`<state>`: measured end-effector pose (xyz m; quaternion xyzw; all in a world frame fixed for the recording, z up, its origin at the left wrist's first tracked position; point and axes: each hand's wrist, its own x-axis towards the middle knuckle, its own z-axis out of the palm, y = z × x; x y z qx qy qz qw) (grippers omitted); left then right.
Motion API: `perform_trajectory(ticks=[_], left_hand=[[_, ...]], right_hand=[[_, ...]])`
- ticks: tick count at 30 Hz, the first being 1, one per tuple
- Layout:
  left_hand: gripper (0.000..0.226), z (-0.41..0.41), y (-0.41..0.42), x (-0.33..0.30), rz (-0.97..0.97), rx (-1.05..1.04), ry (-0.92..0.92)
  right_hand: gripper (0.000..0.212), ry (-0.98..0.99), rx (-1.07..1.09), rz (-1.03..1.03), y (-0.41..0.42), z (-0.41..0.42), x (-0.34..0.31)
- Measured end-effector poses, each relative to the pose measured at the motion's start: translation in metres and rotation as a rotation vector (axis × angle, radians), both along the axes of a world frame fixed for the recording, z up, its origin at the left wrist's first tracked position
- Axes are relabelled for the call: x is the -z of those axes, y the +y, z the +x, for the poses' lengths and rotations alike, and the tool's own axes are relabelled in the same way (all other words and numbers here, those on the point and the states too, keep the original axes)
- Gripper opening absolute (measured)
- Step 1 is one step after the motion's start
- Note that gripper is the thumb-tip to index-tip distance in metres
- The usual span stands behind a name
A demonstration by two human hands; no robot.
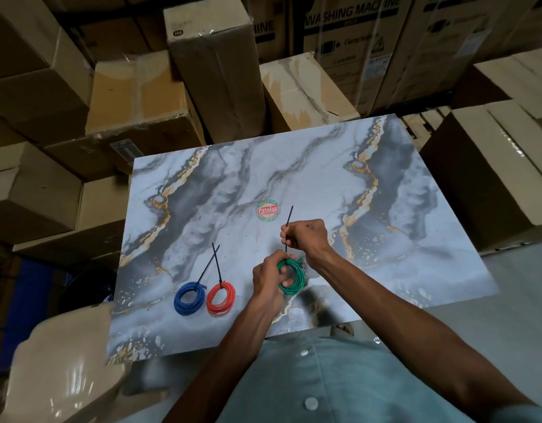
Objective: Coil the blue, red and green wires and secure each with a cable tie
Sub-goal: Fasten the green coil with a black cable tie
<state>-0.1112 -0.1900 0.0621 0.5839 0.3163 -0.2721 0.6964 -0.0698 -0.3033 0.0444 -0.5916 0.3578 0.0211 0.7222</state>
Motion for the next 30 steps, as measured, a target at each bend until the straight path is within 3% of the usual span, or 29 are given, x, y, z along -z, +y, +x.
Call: perform_trajectory(ticks=[6,10,13,19,30], left_hand=[[0.015,0.021,0.02,0.007,-0.128,0.022,0.011],[0.016,0.033,0.034,0.011,-0.164,-0.083,-0.032],[0.012,0.04,0.043,0.016,-0.144,-0.141,-0.041],[0.007,0.04,0.054,0.027,-0.178,-0.144,-0.06],[0.035,0.02,0.092,0.052,0.237,0.17,-0.216]], right_hand=[[0.015,-0.081,-0.165,0.059,0.001,-0.008,0.005],[0.029,0.007,-0.412,0.039,0.002,-0.016,-0.004],[0.025,0.014,-0.547,0.021,0.006,-0.028,0.003],[0.023,-0.062,-0.52,-0.121,0.019,-0.03,0.022],[0.015,0.044,-0.443,-0.257,0.034,-0.033,0.048]])
